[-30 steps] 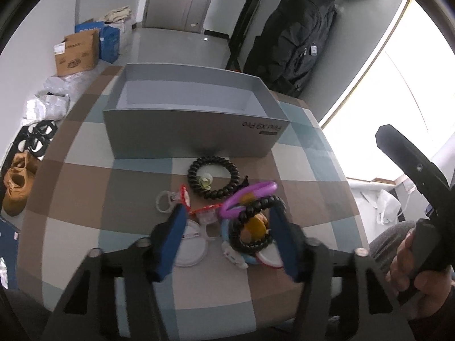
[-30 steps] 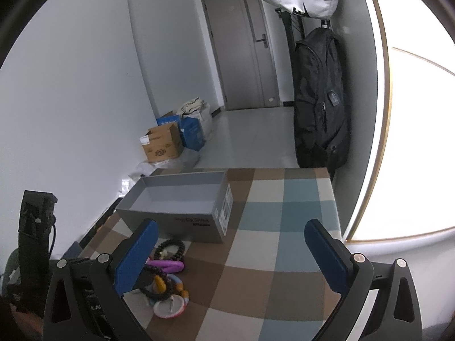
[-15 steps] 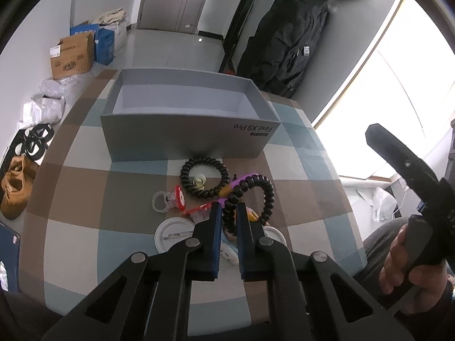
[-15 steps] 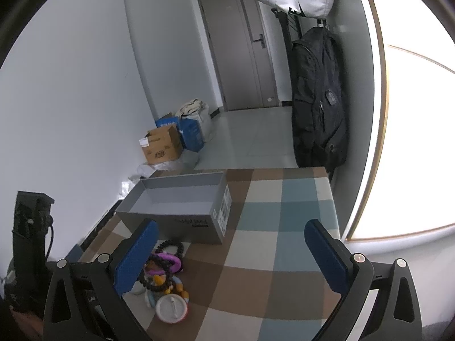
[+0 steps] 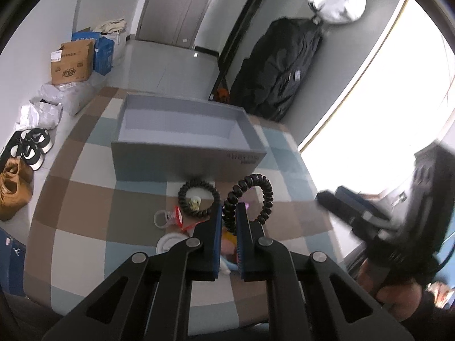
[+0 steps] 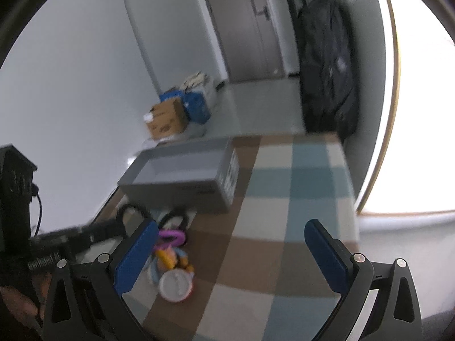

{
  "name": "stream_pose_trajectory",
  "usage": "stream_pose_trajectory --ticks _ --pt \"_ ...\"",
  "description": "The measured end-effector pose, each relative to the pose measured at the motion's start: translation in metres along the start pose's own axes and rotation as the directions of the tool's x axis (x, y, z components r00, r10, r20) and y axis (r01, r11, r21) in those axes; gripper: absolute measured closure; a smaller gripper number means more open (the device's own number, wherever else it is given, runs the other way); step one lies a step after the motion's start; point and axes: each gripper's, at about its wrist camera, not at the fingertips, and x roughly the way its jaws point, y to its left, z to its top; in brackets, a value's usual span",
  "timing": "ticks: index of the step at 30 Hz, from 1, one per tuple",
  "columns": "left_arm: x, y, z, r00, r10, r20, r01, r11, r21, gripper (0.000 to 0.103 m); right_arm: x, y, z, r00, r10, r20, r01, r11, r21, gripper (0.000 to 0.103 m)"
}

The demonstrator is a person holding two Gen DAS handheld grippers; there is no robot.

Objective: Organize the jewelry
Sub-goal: 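Lift the bracelet with the left gripper while the right gripper grasps a white round badge, then carry bracelet and badge into the grey box and open both grippers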

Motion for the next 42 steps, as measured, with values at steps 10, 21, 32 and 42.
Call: stream_pose_trajectory --ticks 10,21,32,42 --pt "-0.009 0.014 0.012 0.998 -0.011 0.064 0.015 0.998 -0.065 0.098 0.036 0.022 -0.032 0.963 0.116 -0.243 -0.126 0.992 -0.024 0.009" --pt "-0.019 0.018 0.011 0.997 -0.024 0.077 0.029 0.997 -0.067 0.098 0.054 0.059 -0.056 0.947 0.042 -0.317 -0.113 0.971 -0.209 0.038" --pt "-0.019 0.02 0.013 0.997 -0.026 0.074 0.033 0.996 -0.089 0.098 0.047 0.056 -0.051 0.953 0.029 -0.303 -0.098 0.972 -0.215 0.061" --pt "-0.017 0.02 0.015 0.997 -0.019 0.069 0.026 0.995 -0.096 0.098 0.027 0.047 -0.032 0.971 0.106 -0.213 -0.136 0.982 -0.132 0.061"
